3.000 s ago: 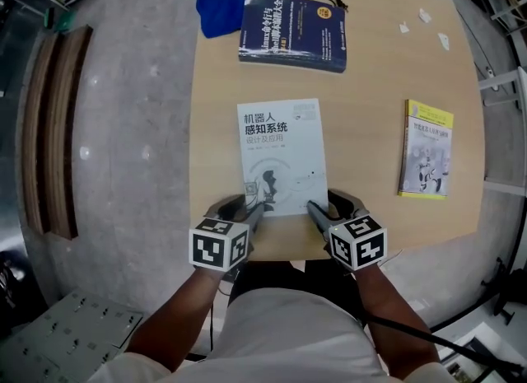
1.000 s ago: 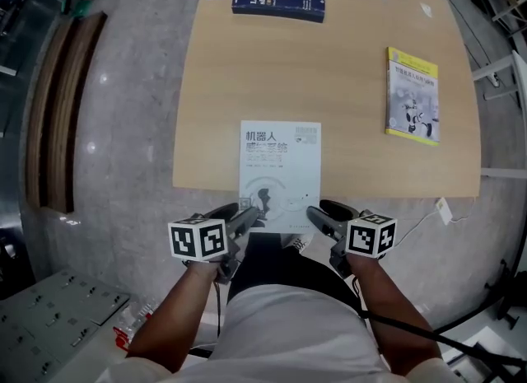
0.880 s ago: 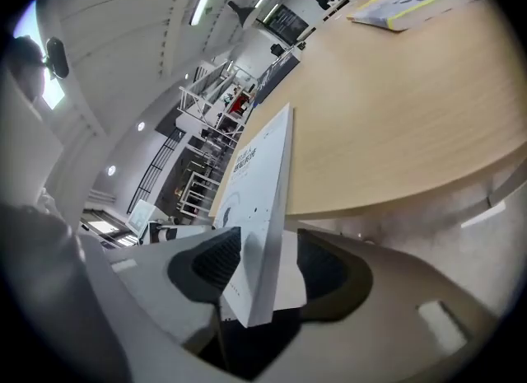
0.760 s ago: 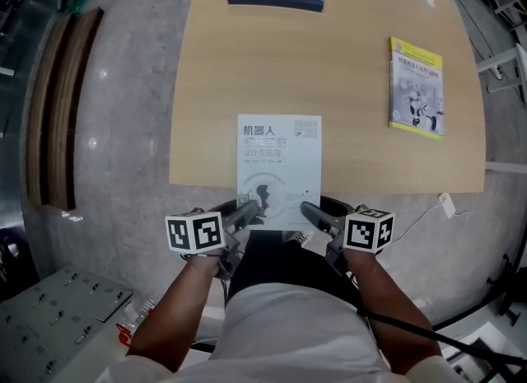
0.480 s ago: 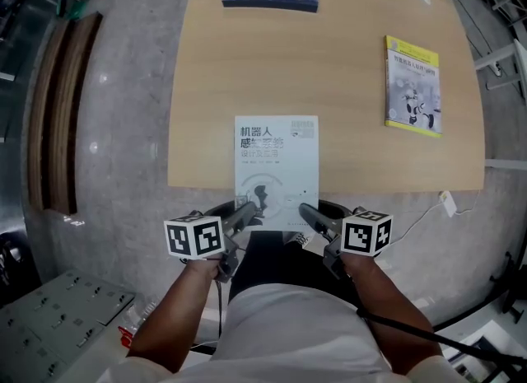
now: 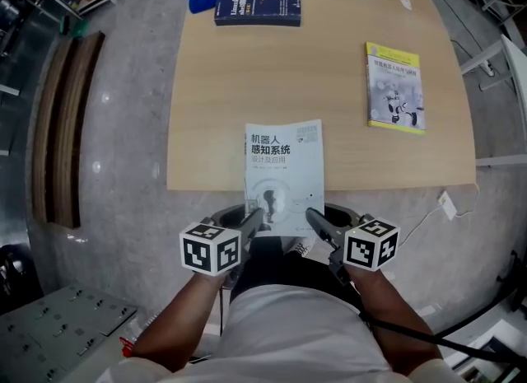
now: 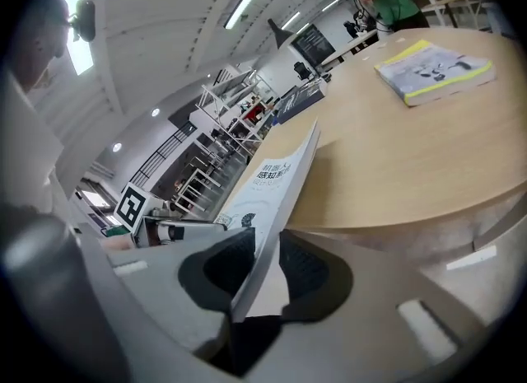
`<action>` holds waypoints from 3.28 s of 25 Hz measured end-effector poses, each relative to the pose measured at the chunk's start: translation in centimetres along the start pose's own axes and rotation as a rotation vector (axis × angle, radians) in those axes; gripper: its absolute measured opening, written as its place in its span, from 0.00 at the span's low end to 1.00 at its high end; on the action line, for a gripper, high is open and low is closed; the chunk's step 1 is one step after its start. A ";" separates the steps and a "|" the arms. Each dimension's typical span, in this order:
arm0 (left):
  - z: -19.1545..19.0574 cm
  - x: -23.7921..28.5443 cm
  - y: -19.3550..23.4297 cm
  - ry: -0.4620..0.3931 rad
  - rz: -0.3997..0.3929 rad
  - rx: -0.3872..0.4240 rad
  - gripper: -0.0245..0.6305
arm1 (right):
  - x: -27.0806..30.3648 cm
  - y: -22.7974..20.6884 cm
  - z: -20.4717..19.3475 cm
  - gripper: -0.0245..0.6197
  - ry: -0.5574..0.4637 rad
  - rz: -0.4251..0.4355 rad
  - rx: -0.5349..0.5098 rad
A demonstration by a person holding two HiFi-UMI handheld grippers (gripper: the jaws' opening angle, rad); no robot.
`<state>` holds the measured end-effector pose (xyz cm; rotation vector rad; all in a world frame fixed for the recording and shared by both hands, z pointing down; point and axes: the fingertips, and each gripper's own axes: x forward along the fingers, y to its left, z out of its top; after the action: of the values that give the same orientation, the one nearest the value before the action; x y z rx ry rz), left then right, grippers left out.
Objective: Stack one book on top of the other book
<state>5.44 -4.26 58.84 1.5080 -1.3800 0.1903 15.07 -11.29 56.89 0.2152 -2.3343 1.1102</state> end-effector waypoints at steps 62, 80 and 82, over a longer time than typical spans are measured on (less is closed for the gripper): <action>21.7 26.9 -18.8 -0.007 -0.070 0.166 0.22 | -15.9 -26.7 22.0 0.20 -0.062 -0.193 -0.099; 20.5 28.4 -16.0 0.063 0.012 0.193 0.26 | -14.1 -28.4 20.9 0.21 0.005 -0.195 -0.083; 20.6 28.4 -15.9 0.071 0.014 0.206 0.27 | -14.1 -28.6 20.6 0.23 0.024 -0.207 -0.086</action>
<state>17.31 -40.84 60.39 1.6444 -1.3466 0.4009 28.97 -46.67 57.95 0.3988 -2.2733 0.9058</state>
